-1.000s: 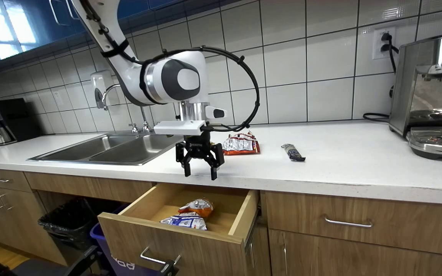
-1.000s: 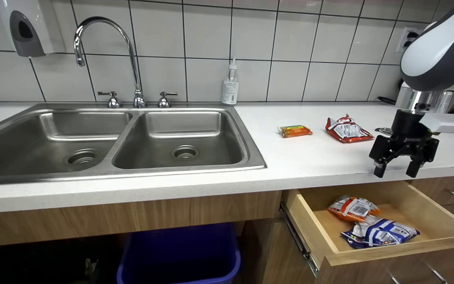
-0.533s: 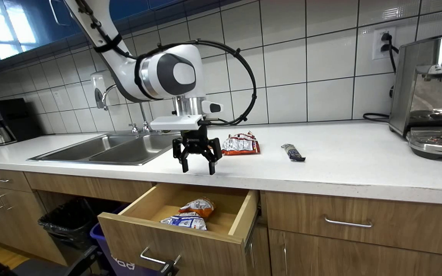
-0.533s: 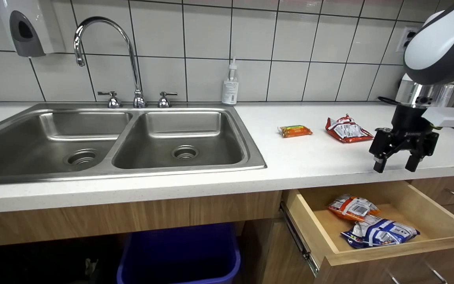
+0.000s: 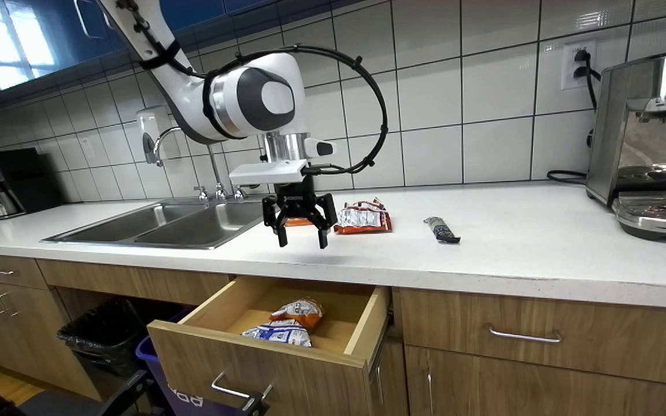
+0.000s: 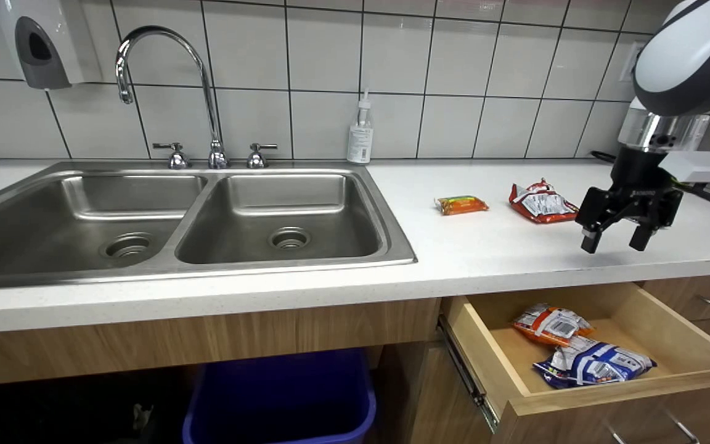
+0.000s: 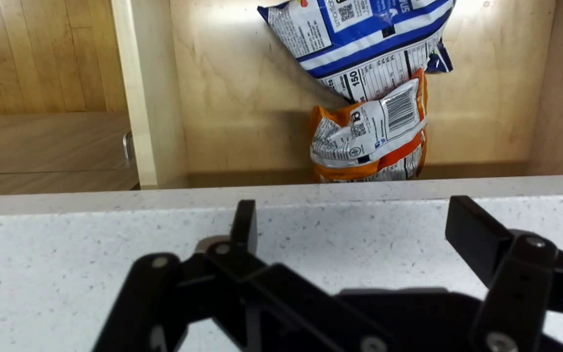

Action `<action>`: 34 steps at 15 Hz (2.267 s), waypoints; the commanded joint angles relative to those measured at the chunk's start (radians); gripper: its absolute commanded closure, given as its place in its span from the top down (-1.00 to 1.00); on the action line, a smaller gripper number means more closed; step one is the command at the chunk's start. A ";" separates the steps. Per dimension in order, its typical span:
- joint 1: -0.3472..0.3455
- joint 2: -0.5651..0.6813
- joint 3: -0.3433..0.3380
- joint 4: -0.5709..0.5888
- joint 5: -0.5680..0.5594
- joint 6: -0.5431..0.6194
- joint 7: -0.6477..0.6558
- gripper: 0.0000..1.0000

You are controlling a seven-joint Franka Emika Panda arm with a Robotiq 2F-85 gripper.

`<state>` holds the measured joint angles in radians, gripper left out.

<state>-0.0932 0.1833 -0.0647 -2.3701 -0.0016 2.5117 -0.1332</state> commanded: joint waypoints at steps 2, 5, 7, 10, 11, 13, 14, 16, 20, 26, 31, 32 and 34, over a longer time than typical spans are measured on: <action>0.003 0.004 0.000 0.060 -0.023 -0.022 -0.015 1.00; 0.004 0.021 -0.001 0.109 -0.034 -0.029 -0.016 1.00; 0.004 0.037 -0.002 0.147 -0.041 -0.036 -0.016 1.00; 0.001 0.065 0.002 0.206 -0.037 -0.042 -0.025 1.00; 0.001 0.078 0.001 0.227 -0.039 -0.042 -0.023 1.00; 0.004 0.103 0.002 0.268 -0.043 -0.041 -0.018 1.00; 0.005 0.116 0.003 0.290 -0.043 -0.041 -0.017 1.00; 0.009 0.146 0.001 0.335 -0.052 -0.040 -0.009 1.00; 0.013 0.214 -0.002 0.437 -0.066 -0.050 -0.005 1.00; 0.001 0.339 0.006 0.626 -0.050 -0.088 -0.016 1.00; -0.007 0.452 0.010 0.805 -0.042 -0.152 -0.016 1.00; -0.011 0.478 0.012 0.845 -0.038 -0.170 -0.019 1.00; -0.019 0.528 0.015 0.919 -0.033 -0.203 -0.022 1.00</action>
<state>-0.0894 0.6200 -0.0643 -1.6047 -0.0435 2.3919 -0.1420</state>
